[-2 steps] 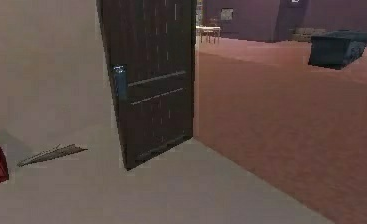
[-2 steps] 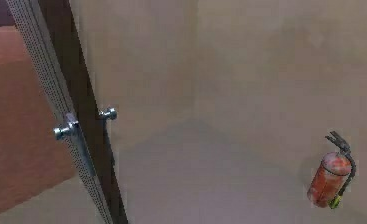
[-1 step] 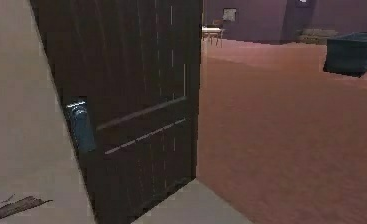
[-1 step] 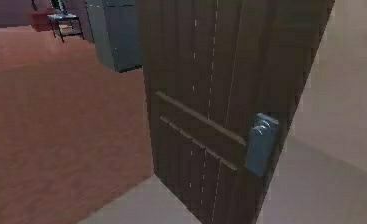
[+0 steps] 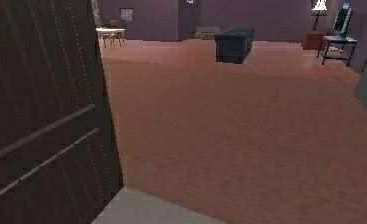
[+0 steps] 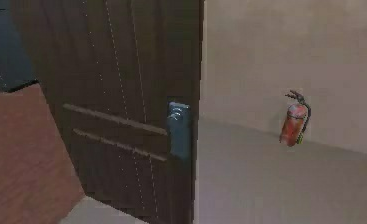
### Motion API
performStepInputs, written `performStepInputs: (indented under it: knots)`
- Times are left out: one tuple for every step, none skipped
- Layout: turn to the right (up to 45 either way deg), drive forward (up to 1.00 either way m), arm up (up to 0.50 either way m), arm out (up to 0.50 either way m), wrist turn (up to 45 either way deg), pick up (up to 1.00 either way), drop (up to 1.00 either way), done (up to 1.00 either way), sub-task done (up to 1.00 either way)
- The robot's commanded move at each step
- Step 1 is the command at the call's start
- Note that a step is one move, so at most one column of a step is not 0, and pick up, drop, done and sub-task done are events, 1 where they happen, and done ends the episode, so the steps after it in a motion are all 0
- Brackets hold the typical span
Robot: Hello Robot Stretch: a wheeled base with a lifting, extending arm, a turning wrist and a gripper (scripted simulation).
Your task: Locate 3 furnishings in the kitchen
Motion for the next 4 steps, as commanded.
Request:
performStepInputs:
  knots:
    - [0.0, 1.0, 0.0, 0.0, 0.0, 0.0, 0.0, 0.0, 0.0]
    - [6.0, 0.0, 0.0, 0.0, 0.0, 0.0, 0.0, 0.0, 0.0]
    - [0.0, 0.4, 0.0, 0.0, 0.0, 0.0, 0.0, 0.0, 0.0]
    - [-21.0, 0.0, 0.0, 0.0, 0.0, 0.0, 0.0, 0.0, 0.0]
